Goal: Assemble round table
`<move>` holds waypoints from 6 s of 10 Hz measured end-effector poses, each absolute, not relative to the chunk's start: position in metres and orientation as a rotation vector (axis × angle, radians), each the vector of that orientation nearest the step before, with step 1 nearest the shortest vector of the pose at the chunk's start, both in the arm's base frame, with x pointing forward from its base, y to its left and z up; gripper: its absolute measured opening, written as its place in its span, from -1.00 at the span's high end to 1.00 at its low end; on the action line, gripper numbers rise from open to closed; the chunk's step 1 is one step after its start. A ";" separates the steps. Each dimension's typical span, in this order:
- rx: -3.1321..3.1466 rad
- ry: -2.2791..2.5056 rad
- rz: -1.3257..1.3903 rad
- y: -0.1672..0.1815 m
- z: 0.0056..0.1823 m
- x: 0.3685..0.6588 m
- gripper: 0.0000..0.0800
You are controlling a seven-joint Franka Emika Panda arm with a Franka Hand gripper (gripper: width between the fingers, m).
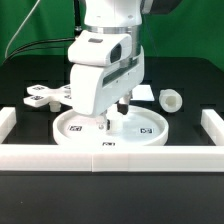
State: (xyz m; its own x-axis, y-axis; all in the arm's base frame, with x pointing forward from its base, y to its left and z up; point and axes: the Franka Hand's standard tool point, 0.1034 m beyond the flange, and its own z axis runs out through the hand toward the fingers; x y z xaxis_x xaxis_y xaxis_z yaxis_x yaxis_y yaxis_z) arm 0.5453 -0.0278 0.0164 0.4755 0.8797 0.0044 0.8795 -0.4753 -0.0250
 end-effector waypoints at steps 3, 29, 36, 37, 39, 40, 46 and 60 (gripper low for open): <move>-2.679 -1.596 0.014 -0.029 0.016 0.545 -0.01; -2.803 -1.449 -0.060 0.039 0.061 0.547 -0.62; -2.980 -1.007 -0.095 0.046 0.067 0.533 -0.62; -3.015 -0.868 -0.095 0.047 0.066 0.532 -0.62; -3.088 -0.427 -0.073 0.057 0.061 0.519 -0.62; -3.103 -0.271 -0.045 0.066 0.056 0.509 -0.62; -3.045 0.338 -0.016 0.091 0.051 0.500 -0.62; -2.834 0.250 1.051 0.089 0.036 0.475 -0.62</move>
Offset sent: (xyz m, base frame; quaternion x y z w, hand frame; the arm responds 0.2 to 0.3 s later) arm 0.0000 0.0000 0.0000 0.0000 0.0000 0.0000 1.0000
